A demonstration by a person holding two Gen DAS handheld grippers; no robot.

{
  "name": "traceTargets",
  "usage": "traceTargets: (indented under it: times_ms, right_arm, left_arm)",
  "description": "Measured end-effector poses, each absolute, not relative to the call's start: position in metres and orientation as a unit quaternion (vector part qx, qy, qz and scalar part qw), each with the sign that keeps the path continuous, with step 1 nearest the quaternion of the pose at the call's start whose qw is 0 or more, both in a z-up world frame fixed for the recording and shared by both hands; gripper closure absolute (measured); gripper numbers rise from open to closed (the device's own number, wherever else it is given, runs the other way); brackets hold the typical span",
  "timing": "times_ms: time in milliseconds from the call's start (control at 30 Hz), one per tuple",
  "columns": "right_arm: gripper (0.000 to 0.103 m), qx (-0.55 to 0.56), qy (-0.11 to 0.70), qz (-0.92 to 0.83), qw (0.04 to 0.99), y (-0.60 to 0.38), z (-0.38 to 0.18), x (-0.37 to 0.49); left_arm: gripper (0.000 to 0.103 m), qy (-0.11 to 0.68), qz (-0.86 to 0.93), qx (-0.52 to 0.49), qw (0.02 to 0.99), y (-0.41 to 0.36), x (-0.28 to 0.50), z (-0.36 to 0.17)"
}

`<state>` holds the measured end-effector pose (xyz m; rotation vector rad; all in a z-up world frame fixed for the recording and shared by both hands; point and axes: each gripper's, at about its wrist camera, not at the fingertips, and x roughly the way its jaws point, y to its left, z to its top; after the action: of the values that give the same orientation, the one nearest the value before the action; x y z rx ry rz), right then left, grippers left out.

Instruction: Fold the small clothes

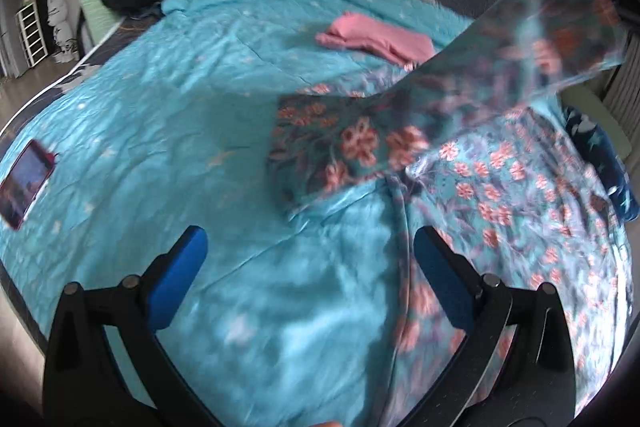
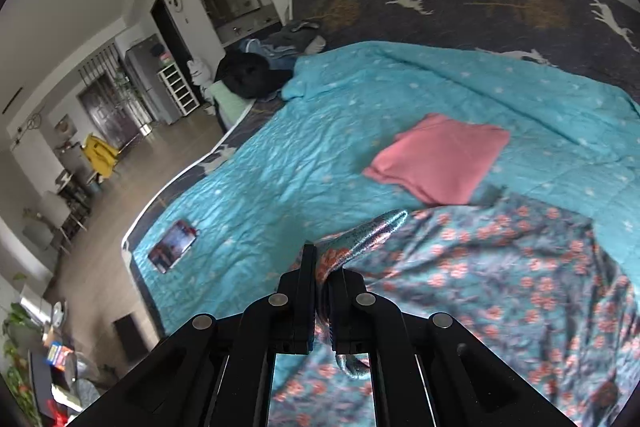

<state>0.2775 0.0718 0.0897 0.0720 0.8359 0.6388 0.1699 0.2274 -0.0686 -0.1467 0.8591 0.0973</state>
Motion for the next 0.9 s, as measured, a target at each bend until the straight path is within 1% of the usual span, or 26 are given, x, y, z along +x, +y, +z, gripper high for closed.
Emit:
traceTargets:
  times_ms: [67,100,133,233,333,467,633,767,900]
  right_arm:
    - [0.099,0.035,0.393,0.3,0.868,0.062,0.092,0.281]
    - [0.099,0.034,0.389,0.298,0.871,0.059,0.095,0.284]
    - [0.099,0.032,0.386,0.297,0.873,0.058,0.096,0.287]
    - [0.099,0.028,0.374,0.294,0.879,0.052,0.104,0.299]
    - [0.099,0.025,0.363,0.298,0.882,0.053,0.113,0.313]
    - [0.099,0.018,0.343,0.296,0.891,0.051,0.129,0.331]
    - [0.099,0.035,0.308,0.273,0.911,0.022,0.152,0.345]
    - [0.099,0.058,0.287,0.237,0.926,-0.024,0.166,0.355]
    - [0.099,0.081,0.284,0.204,0.933,-0.076,0.164,0.36]
  left_arm:
    - [0.001,0.429,0.052,-0.072,0.899,0.225,0.179,-0.075]
    - [0.004,0.433,0.052,-0.083,0.896,0.226,0.184,-0.077]
    - [0.005,0.436,0.053,-0.094,0.894,0.229,0.186,-0.078]
    - [0.005,0.435,0.052,-0.133,0.889,0.234,0.195,-0.075]
    - [0.005,0.424,0.055,-0.143,0.893,0.231,0.204,-0.066]
    - [0.005,0.41,0.087,-0.122,0.9,0.228,0.226,-0.054]
    - [0.005,0.417,0.129,-0.083,0.896,0.219,0.25,-0.053]
    - [0.005,0.425,0.119,-0.07,0.895,0.207,0.262,-0.057]
    - [0.005,0.437,0.102,-0.056,0.892,0.19,0.266,-0.064]
